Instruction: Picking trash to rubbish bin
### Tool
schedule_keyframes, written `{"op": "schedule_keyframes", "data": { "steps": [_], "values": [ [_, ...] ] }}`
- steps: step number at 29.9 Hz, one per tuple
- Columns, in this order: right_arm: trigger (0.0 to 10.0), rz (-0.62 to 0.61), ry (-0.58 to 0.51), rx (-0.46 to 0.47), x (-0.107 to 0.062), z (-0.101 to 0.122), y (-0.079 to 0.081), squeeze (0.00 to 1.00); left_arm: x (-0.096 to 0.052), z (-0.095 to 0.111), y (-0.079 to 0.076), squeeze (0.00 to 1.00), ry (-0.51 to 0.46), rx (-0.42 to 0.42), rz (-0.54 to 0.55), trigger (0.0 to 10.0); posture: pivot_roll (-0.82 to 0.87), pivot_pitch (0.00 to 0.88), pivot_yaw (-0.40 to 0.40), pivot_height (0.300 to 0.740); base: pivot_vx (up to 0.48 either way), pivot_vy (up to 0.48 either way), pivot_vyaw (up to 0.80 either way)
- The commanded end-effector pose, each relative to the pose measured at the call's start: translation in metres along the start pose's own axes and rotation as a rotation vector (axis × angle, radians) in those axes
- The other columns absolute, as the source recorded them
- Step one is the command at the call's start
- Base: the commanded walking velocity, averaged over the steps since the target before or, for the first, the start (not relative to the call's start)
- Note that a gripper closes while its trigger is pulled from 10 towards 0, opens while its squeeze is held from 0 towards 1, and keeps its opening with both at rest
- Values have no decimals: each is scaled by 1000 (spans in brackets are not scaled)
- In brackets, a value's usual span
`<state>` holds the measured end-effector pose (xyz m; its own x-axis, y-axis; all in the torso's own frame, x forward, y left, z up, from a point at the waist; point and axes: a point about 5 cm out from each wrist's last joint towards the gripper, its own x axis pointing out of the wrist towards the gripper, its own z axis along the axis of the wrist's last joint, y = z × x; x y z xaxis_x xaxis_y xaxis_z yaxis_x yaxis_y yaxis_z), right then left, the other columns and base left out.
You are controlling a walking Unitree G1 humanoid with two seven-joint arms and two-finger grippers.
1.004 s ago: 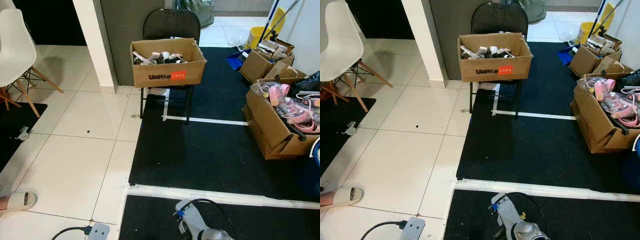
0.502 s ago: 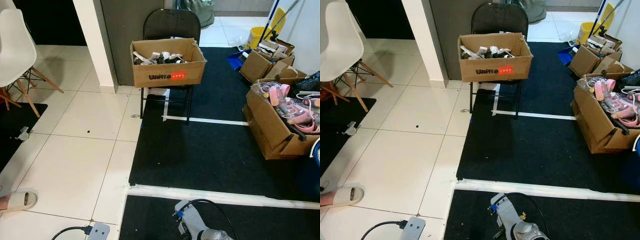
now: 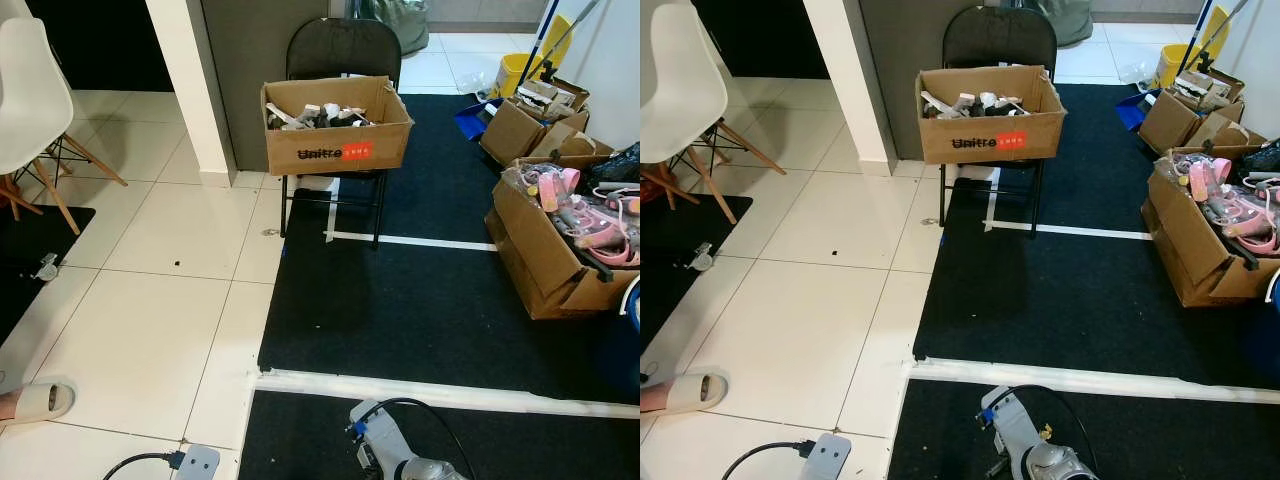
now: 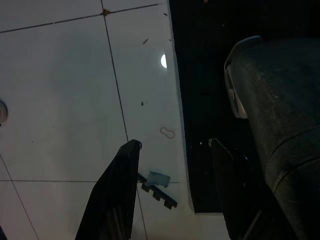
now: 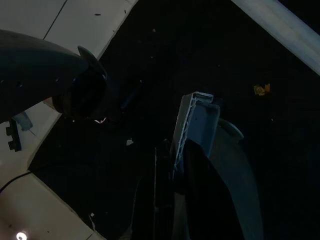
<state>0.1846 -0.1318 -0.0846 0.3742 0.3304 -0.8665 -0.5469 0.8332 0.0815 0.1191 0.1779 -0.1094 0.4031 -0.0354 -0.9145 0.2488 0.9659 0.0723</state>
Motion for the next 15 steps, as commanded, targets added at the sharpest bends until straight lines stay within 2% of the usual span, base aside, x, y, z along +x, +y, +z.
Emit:
{"op": "schedule_keyframes", "data": {
  "steps": [1,10,15],
  "values": [
    [10000,2,20,13,0,-5,2,0,1,0,-18,0,2,-19,-77,10000,-12,59,26,740,0,0,0],
    [10000,-2,20,6,0,-5,0,0,1,0,-20,0,2,-44,-80,10000,-25,63,25,740,0,0,0],
    [10000,-9,15,26,0,-5,0,0,1,2,-19,0,-1,-15,-85,10000,-37,69,33,740,0,0,0]
  ]
}}
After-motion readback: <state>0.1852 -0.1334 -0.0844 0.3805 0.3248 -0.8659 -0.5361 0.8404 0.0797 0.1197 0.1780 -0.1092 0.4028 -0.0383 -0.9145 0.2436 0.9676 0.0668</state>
